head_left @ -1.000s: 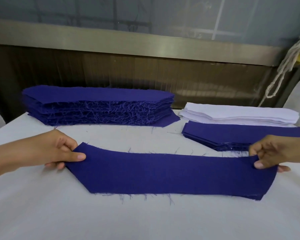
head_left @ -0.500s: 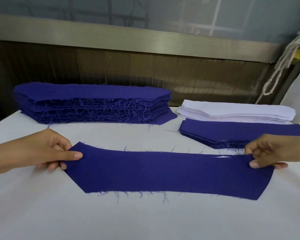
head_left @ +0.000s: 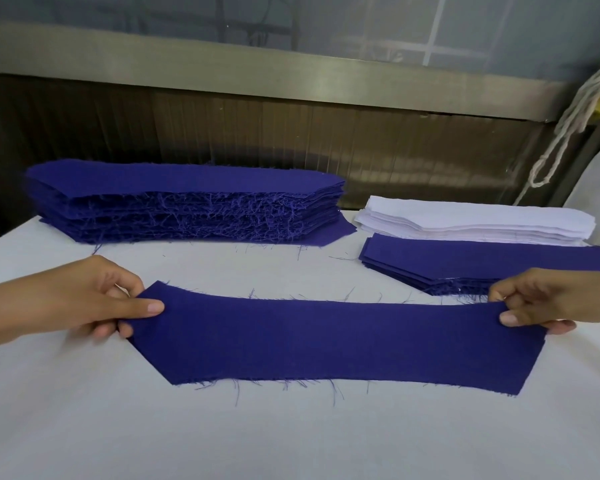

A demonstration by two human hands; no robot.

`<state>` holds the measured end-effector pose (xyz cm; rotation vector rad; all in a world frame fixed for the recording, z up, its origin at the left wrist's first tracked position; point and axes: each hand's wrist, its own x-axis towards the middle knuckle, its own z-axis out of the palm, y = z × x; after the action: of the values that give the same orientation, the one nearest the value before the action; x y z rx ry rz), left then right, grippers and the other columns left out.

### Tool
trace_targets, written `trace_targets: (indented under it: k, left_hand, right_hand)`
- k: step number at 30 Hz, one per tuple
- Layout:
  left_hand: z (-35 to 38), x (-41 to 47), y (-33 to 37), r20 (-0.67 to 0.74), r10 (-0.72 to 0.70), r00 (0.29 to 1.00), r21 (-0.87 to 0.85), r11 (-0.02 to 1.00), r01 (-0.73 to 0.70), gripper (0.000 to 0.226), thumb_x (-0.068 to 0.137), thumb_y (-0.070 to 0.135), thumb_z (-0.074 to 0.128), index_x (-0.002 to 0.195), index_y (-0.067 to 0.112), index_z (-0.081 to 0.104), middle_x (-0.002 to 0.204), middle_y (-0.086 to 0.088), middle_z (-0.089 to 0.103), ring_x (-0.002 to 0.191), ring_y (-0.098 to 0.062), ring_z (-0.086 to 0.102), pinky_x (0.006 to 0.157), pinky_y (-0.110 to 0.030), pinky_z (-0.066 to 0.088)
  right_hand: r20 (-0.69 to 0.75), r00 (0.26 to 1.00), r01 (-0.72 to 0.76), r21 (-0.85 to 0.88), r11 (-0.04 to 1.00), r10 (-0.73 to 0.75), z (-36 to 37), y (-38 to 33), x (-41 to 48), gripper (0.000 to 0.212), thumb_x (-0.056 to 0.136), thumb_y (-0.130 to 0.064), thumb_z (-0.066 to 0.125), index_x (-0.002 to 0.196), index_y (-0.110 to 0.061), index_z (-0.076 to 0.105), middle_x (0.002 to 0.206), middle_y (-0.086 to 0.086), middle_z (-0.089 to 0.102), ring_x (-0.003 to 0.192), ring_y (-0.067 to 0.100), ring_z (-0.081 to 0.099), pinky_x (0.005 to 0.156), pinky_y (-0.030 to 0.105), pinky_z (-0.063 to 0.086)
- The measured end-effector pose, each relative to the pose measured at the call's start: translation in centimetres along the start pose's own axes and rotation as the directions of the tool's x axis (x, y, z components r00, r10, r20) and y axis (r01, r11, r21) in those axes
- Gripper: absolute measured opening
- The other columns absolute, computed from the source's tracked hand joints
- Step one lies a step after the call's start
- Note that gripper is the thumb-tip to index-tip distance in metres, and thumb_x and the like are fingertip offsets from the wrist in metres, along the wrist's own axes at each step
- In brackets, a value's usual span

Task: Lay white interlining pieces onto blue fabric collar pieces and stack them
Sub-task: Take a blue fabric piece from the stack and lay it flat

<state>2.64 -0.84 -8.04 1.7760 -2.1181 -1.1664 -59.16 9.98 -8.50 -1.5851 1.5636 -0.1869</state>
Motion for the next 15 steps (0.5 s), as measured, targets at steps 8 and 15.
trace_targets:
  k: [8,15]
  left_hand:
    - [0.5,-0.1,0.4,-0.056,-0.032,0.998,0.063,0.997,0.036,0.051,0.053,0.067,0.076,0.062,0.018,0.067,0.065,-0.012,0.073,0.042,-0.011,0.054,0.041,-0.011,0.04]
    - [-0.1,-0.2,-0.2,-0.159,-0.017,0.987,0.283,0.957,0.061,0.087,0.017,0.104,0.052,0.057,0.028,0.064,0.054,-0.001,0.069,0.042,-0.012,0.062,0.056,-0.021,0.048]
  right_hand:
    - [0.004,0.999,-0.053,-0.011,0.999,0.053,0.5,-1.1,-0.4,0.03,0.085,-0.046,0.08,0.097,-0.022,0.066,0.058,0.008,0.047,0.045,0.014,0.035,0.045,0.019,0.034]
    - [-0.126,0.98,-0.169,-0.138,0.976,0.152,0.6,-1.2,-1.1,0.045,0.069,-0.063,0.085,0.087,-0.026,0.067,0.059,0.002,0.057,0.052,0.014,0.045,0.048,0.024,0.034]
